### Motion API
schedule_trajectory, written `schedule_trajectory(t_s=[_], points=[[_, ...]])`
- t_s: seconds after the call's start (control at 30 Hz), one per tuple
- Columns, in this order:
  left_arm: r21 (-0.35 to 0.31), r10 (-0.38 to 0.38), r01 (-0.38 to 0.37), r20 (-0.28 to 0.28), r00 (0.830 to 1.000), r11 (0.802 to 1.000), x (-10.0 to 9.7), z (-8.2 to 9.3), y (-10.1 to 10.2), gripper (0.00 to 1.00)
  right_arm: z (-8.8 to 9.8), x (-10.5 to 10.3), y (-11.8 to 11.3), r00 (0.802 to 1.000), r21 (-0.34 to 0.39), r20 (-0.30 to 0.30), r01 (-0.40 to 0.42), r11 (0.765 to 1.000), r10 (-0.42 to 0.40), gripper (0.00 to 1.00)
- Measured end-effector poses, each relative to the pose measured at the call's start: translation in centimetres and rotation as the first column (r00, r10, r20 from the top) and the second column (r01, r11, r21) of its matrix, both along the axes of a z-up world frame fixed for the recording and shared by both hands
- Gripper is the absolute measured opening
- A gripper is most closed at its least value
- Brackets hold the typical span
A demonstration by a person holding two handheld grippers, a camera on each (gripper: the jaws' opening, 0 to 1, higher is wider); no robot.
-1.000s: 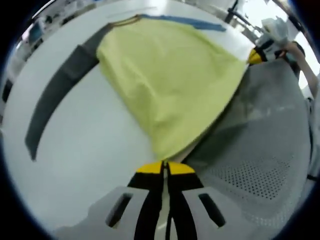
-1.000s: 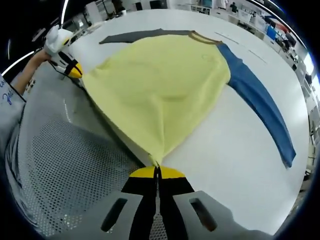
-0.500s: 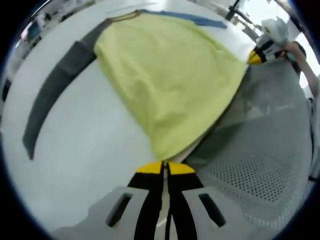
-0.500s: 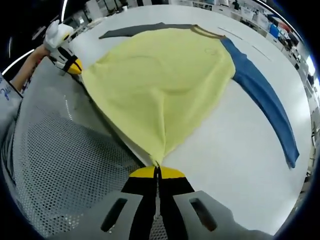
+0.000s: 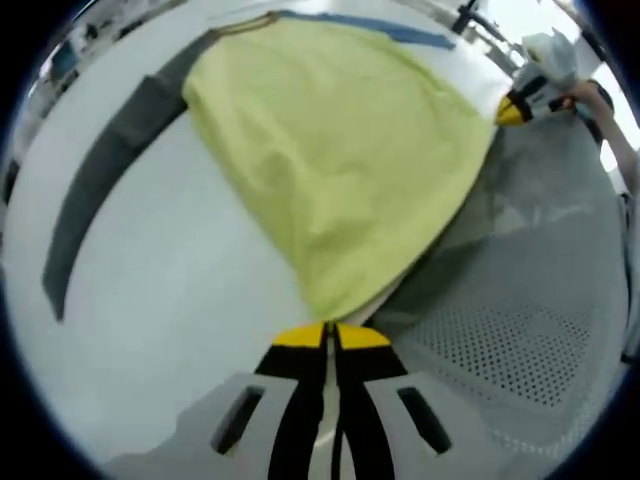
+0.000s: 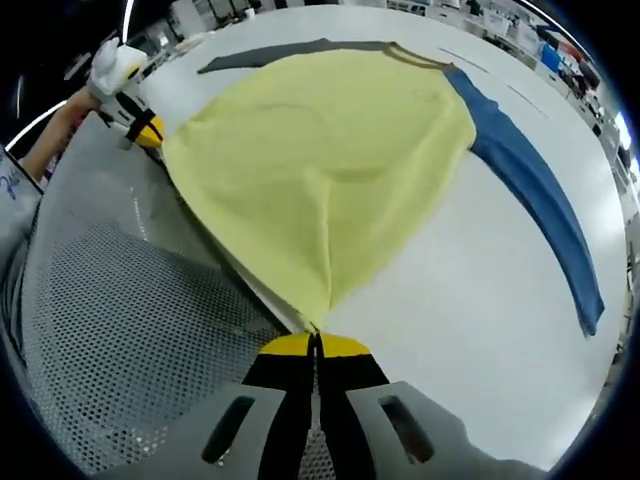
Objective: Fold the garment on the visible template until the final outline fits inside the template.
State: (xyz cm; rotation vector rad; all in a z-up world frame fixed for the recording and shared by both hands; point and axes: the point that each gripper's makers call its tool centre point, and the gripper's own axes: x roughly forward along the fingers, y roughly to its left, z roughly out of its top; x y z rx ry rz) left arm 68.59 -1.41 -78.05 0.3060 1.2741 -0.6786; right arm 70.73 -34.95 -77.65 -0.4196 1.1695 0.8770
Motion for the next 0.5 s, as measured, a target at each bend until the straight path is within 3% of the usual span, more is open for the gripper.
schedule_trajectory(t_s=[0.5], points=[[-0.058, -0.014, 0.015, 0.015, 1.000, 0.998, -0.41, 0.51, -0.58, 0.00, 0.50, -0.18, 0.51, 0.999, 0.024, 0.025, -0.037, 0.999, 0.036, 0.02]])
